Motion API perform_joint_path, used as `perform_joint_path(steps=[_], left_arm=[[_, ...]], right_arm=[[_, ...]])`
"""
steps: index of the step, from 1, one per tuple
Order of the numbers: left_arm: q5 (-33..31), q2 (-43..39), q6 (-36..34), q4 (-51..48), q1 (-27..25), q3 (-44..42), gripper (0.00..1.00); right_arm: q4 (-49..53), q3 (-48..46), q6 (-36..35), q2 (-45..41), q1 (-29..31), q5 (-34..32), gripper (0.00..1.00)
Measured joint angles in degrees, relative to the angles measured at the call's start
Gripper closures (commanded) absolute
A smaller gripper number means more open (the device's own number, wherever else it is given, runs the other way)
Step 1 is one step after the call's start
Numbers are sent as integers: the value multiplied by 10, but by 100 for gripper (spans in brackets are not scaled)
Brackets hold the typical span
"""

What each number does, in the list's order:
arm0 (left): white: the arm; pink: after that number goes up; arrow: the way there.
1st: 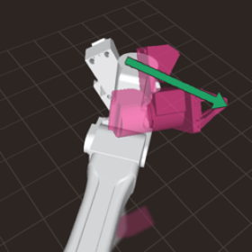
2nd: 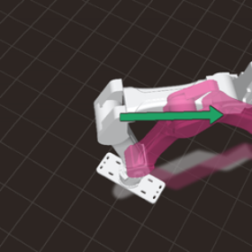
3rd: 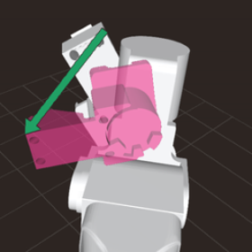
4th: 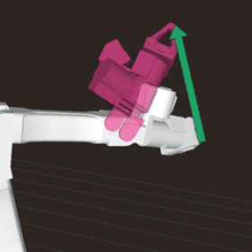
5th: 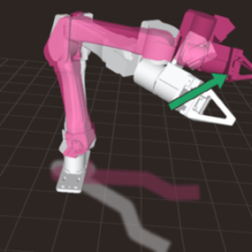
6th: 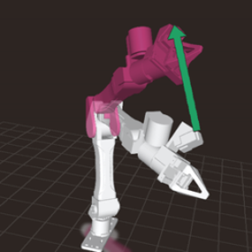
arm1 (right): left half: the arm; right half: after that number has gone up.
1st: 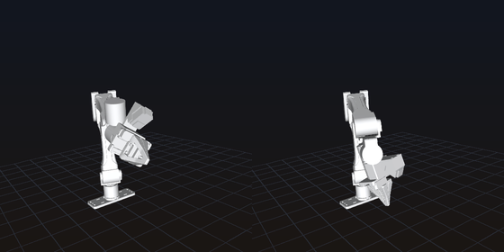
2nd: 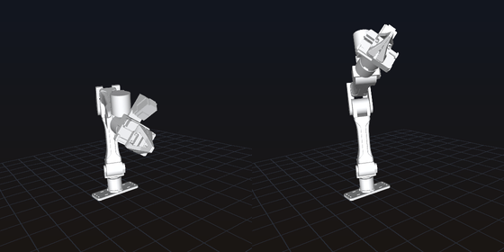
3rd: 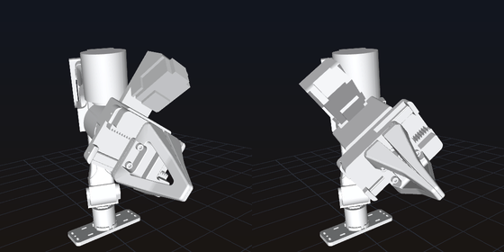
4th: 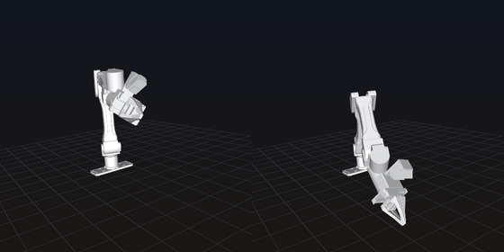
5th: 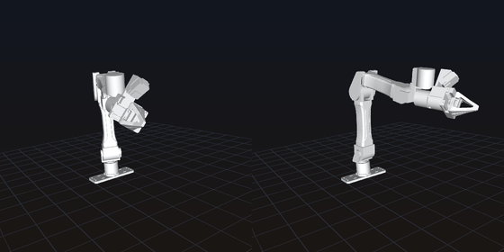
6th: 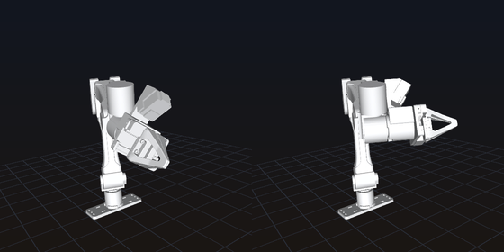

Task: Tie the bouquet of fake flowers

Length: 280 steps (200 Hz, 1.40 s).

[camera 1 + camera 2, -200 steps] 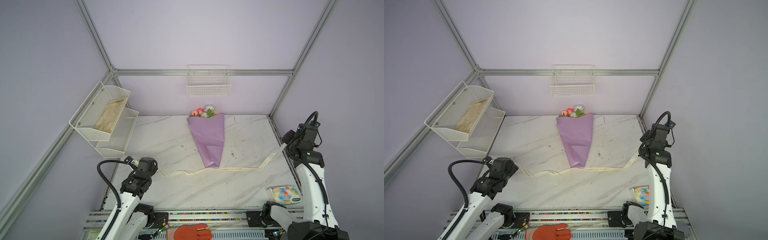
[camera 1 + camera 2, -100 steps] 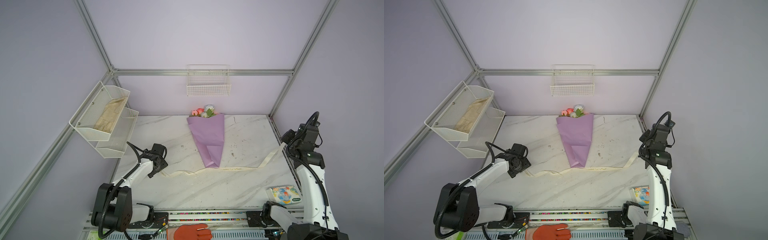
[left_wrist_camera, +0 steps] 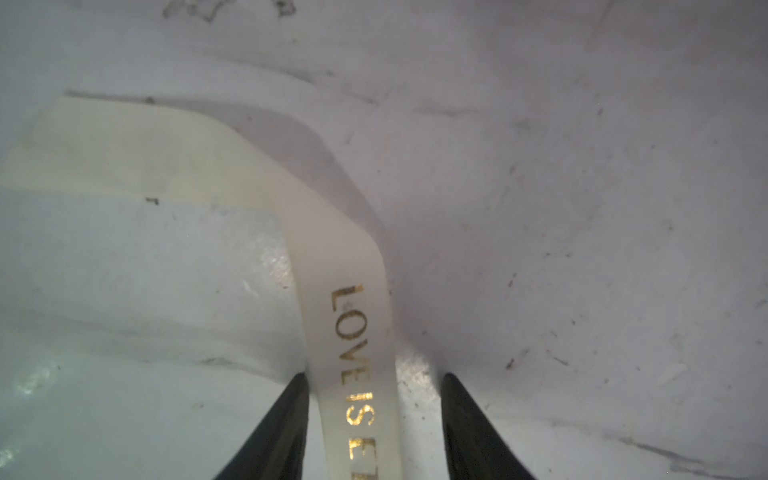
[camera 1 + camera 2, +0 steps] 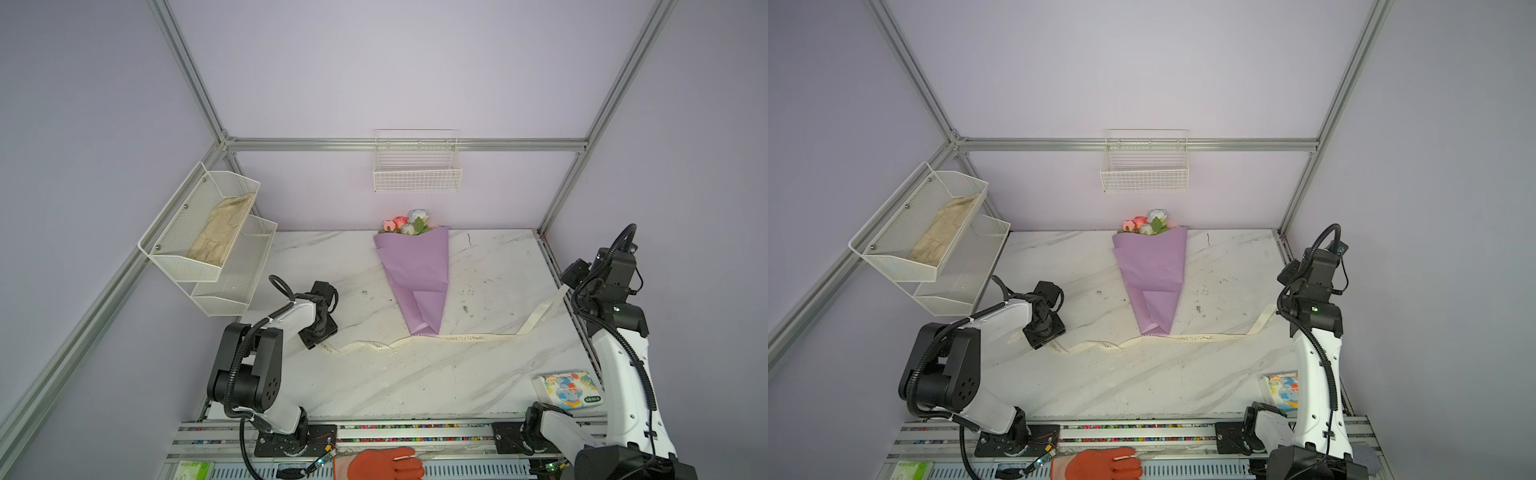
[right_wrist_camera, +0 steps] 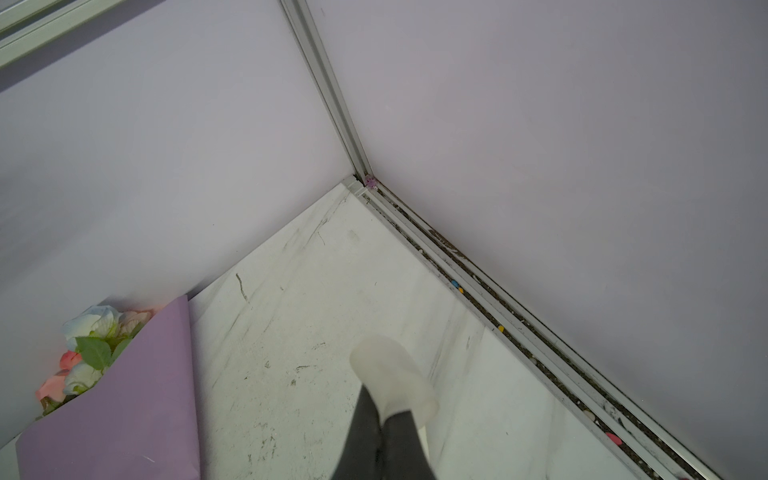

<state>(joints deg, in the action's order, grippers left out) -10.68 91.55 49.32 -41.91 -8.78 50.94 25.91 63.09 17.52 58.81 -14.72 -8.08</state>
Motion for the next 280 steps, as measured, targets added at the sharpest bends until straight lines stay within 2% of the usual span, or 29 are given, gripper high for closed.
perform_joint_path(steps=[54, 78, 128, 171, 216, 248, 256, 280], left_arm=[[2, 3, -22, -2, 2, 6, 100], [-15, -29, -34, -21, 2, 6, 100], [-124, -269, -32, -15, 18, 6, 100], [-222, -393, -9, 33, 51, -55, 100], [-253, -403, 6, 95, 86, -144, 100], [-256, -390, 6, 139, 93, -152, 100], [-256, -389, 6, 150, 93, -152, 100], [-251, -387, 4, 171, 94, -156, 100]], right_arm=[[0, 0, 0, 0, 0, 0, 100], [0, 0, 1, 0, 0, 0, 100], [0, 0, 13, 0, -6, -8, 100], [-17, -24, 35, -1, -31, -9, 100], [-46, -93, 74, 14, -98, 13, 100], [-69, -107, 79, 59, -101, 34, 100], [-76, -110, 78, 74, -101, 42, 96], [-85, -117, 68, 123, -101, 50, 95]])
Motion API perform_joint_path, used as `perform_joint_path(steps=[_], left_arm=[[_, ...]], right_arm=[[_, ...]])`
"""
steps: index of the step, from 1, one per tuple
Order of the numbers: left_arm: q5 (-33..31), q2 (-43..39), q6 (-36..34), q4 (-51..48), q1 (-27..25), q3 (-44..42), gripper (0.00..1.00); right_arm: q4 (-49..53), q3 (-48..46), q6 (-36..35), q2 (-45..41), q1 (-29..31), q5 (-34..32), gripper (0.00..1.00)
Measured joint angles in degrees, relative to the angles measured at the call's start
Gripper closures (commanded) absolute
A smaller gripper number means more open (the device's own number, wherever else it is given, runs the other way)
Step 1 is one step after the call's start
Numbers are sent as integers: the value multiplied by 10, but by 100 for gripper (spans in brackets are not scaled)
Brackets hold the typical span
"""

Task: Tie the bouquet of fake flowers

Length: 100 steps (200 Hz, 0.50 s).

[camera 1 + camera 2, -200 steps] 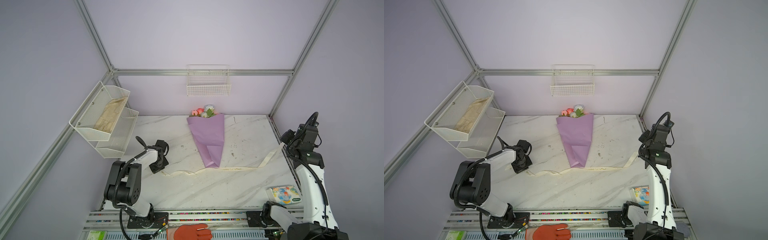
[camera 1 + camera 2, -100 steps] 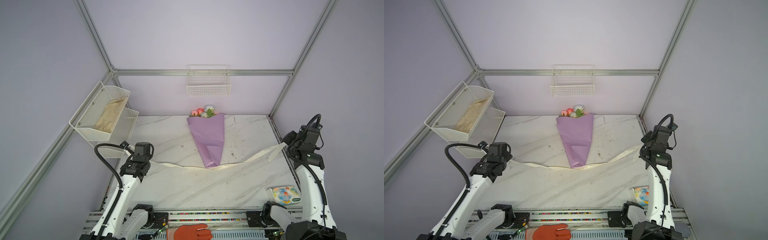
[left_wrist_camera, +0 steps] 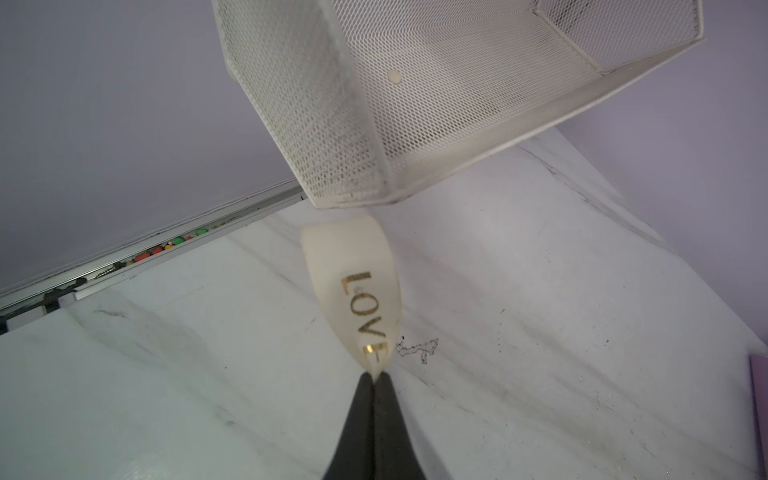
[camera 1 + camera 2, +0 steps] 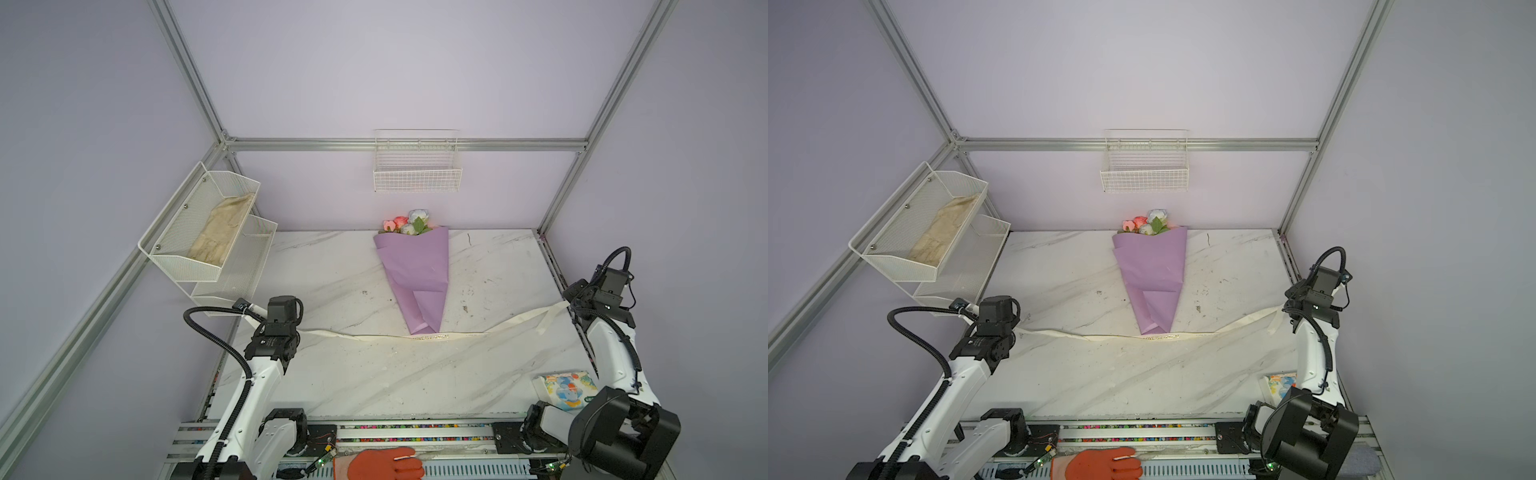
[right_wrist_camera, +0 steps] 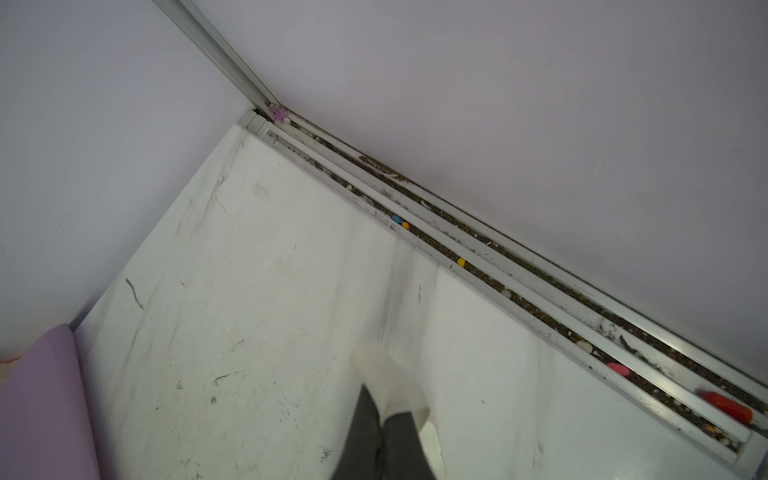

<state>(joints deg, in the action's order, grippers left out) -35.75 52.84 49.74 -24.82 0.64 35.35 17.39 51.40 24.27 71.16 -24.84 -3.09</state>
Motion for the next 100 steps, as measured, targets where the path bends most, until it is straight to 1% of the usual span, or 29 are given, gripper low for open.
perform_joint_path(steps=[18, 31, 44, 51, 62, 72, 76, 83, 92, 95, 100], left_arm=[[9, 4, -3, 4, 0, -4, 100], [17, 12, -6, 4, 0, -4, 100], [24, 23, -9, 3, 0, -4, 100], [27, 31, -12, 3, 0, -4, 100], [28, 44, -16, 2, 0, -4, 100], [29, 60, -20, -3, 0, -3, 100], [30, 65, -23, -5, 0, -3, 97], [35, 75, -28, -9, 0, -3, 89], [45, 89, -39, -15, 0, -2, 60], [49, 94, -39, -15, 0, -1, 56], [56, 101, -44, -19, 0, 0, 52]], right_arm=[[-12, -8, -7, 24, 0, -1, 96], [-21, -9, -11, 36, 0, 0, 90], [-28, -2, -19, 50, 0, 0, 88], [-31, 3, -23, 61, 0, 1, 83], [-35, 13, -31, 80, 0, 4, 68], [-37, 19, -37, 95, 0, 5, 62], [-37, 20, -38, 100, 0, 5, 60], [-37, 21, -42, 105, 0, 4, 57], [-36, 21, -46, 107, 2, -2, 53], [-35, 21, -47, 107, 2, -4, 52], [-33, 23, -49, 106, 5, -10, 50]])
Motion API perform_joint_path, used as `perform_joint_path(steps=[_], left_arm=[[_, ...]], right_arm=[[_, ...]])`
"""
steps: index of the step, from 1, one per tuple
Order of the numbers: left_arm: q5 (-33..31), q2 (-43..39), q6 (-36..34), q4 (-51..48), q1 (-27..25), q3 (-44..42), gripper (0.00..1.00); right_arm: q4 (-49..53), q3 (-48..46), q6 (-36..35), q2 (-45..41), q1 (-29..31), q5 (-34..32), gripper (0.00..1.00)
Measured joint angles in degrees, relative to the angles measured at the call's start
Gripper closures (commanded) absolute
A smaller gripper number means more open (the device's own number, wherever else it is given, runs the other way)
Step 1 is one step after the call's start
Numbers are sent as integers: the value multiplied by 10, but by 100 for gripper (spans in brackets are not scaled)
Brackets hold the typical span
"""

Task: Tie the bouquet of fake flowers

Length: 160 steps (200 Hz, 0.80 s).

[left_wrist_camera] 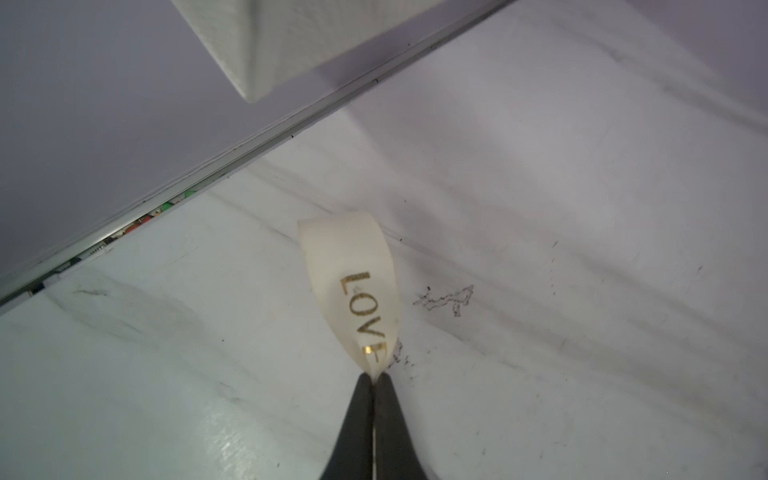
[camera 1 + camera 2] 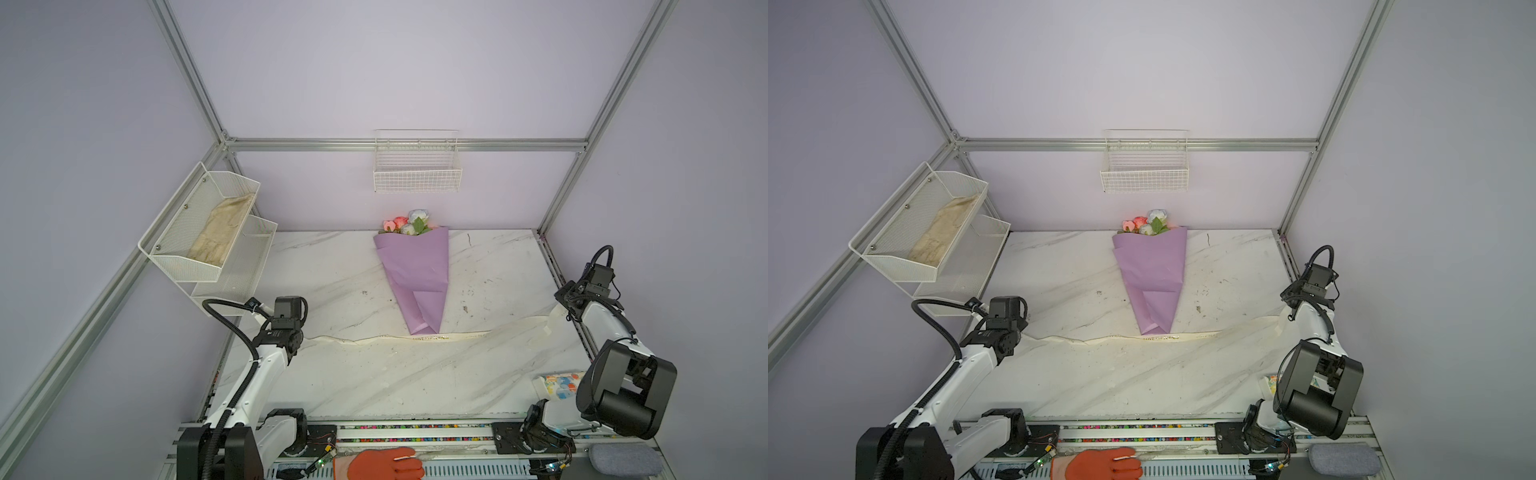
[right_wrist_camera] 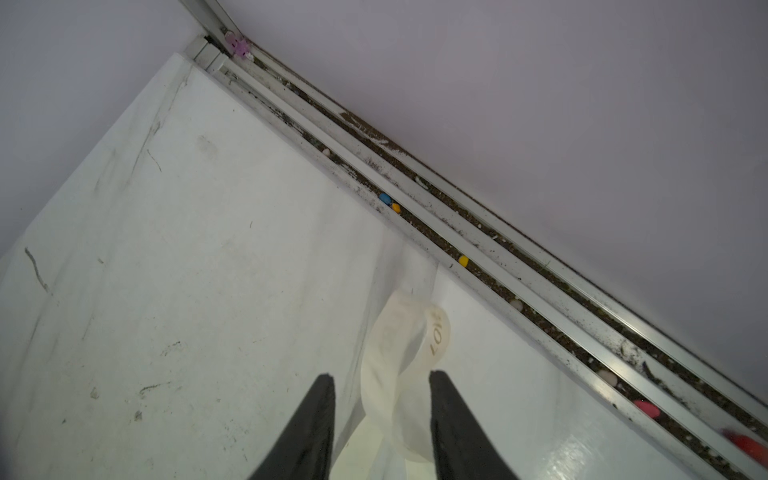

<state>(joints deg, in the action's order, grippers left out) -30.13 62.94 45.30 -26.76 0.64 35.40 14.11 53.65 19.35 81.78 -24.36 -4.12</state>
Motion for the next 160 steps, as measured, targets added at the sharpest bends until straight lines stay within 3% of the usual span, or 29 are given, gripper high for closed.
perform_joint_path(steps=[42, 69, 101, 132, 160], left_arm=[[72, 36, -50, -45, 0, 60, 0], [133, 24, -73, -43, 0, 86, 0], [278, 41, -91, -16, -6, 107, 0], [421, 149, -91, 44, -54, 155, 0], [510, 286, -82, 106, -99, 233, 0]], right_arm=[[19, 40, -16, -25, 29, -24, 44], [6, 59, -12, -48, 57, 84, 42], [-46, 60, 10, 0, 151, 219, 41], [-108, 60, 43, 99, 238, 304, 41], [-155, 79, 72, 189, 274, 351, 39]])
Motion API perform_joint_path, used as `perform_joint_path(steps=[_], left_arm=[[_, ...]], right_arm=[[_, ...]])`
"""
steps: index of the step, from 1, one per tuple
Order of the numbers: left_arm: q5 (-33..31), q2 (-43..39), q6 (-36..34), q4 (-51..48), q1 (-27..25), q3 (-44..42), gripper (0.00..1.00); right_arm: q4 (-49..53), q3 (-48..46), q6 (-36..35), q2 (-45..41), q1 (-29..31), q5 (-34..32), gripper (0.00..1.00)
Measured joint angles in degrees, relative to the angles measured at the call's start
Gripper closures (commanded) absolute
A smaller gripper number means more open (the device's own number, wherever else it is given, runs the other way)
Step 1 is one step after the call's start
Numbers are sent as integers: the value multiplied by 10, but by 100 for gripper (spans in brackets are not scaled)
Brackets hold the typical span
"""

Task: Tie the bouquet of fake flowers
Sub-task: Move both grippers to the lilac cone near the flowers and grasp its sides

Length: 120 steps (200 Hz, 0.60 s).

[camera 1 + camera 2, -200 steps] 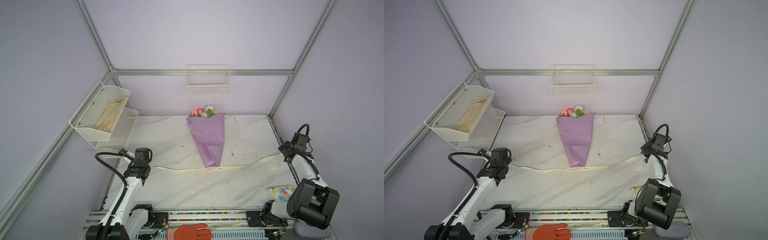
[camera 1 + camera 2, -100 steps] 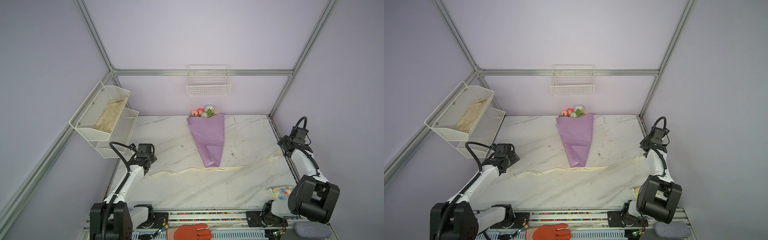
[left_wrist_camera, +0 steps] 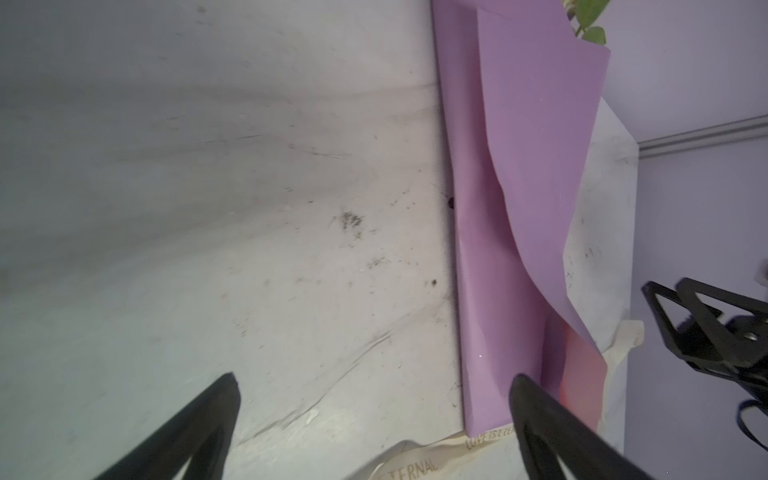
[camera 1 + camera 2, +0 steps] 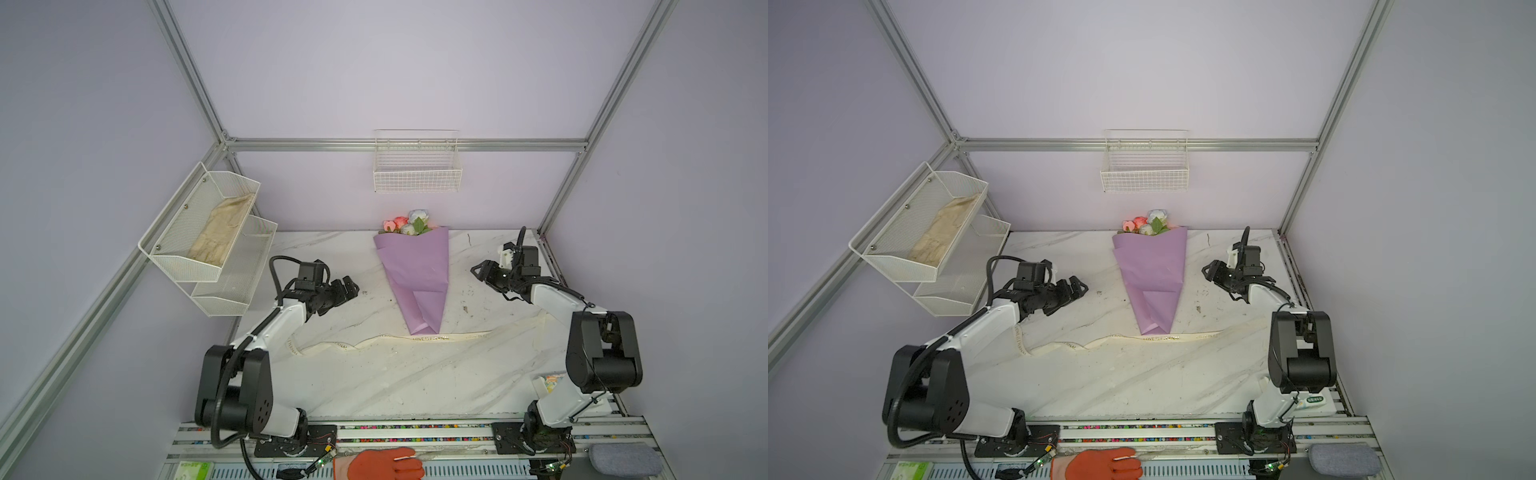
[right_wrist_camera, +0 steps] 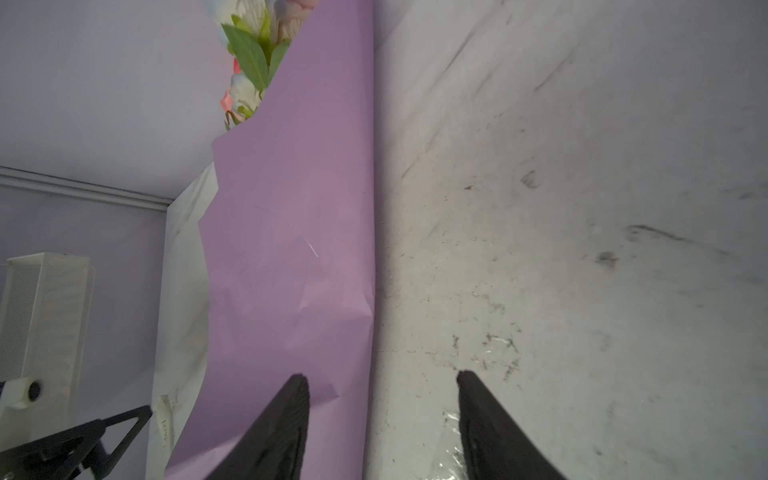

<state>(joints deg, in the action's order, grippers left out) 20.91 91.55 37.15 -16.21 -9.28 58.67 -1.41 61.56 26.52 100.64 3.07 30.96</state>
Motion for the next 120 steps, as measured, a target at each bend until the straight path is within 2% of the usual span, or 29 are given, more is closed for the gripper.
perform_joint_path(steps=[37, 69, 120], left_arm=[[64, 172, 33, 53, -22, 141, 0], [99, 279, 63, 83, -25, 251, 0], [126, 409, 105, 95, -25, 375, 18]], right_arm=[[-54, 86, 32, 125, 19, 39, 38], [-73, 172, 48, 216, 30, 50, 37], [-80, 298, 63, 327, 35, 64, 36]])
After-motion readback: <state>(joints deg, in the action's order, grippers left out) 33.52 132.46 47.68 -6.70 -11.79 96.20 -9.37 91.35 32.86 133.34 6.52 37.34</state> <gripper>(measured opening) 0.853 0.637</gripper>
